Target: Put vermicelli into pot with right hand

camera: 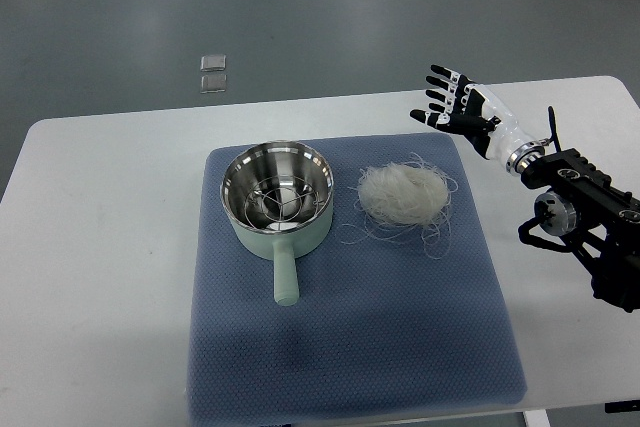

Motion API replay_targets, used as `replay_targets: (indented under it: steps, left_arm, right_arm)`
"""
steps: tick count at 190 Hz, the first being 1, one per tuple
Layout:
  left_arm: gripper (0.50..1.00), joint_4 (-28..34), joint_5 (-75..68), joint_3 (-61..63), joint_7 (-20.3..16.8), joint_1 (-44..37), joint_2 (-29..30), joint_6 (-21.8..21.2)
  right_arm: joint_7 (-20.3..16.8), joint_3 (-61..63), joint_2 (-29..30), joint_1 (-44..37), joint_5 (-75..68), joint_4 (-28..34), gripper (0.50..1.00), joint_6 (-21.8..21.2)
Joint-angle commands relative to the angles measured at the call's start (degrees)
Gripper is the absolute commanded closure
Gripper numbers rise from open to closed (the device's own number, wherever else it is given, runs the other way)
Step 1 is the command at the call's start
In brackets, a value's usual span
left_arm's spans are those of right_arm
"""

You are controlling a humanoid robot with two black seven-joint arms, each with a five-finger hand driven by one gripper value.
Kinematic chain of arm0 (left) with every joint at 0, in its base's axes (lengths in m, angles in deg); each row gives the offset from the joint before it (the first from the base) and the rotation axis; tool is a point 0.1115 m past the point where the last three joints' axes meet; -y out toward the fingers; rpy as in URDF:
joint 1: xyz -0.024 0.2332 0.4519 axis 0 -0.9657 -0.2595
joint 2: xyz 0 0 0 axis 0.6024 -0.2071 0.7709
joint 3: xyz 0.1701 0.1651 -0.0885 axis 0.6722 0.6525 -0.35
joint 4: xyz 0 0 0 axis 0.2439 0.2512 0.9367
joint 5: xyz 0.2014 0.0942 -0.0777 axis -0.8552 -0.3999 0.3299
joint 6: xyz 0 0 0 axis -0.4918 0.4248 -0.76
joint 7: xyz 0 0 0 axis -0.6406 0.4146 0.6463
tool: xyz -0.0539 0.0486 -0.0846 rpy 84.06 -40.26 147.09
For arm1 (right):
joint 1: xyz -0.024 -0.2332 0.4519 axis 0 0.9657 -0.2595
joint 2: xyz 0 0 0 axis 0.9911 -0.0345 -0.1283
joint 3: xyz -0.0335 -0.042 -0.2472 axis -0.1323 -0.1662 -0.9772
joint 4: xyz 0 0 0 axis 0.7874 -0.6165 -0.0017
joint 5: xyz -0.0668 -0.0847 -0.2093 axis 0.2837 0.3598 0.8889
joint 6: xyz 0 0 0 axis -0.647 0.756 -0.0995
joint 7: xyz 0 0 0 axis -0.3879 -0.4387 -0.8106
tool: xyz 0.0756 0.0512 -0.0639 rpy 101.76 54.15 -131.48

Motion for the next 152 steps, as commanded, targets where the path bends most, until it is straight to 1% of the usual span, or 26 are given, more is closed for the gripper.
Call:
replay_targets:
  steps: [1, 28, 65, 152]
  left_arm:
    - [0.5, 0.1, 0.0, 0.1, 0.0, 0.0, 0.0, 0.0]
    - [0.5, 0.1, 0.0, 0.1, 0.0, 0.0, 0.0, -0.1]
    - [0.5, 0.1, 0.0, 0.1, 0.0, 0.0, 0.0, 0.0]
    - [0.5, 0.1, 0.0, 0.2, 0.0, -0.1, 0.0, 0.0]
  right_arm:
    - [0.0, -0.1, -0.2, 0.0, 0.0, 0.0, 0.572, -0.1]
    - [0.0, -0.1, -0.7, -0.2, 0.0, -0.1, 0.572, -0.3]
    - [0.0, -0.1, -0.9, -0.5, 0.0, -0.1, 0.57, -2.8]
    - [0.1, -0.7, -1.1, -1.1, 0.5, 0.3, 0.572, -3.0]
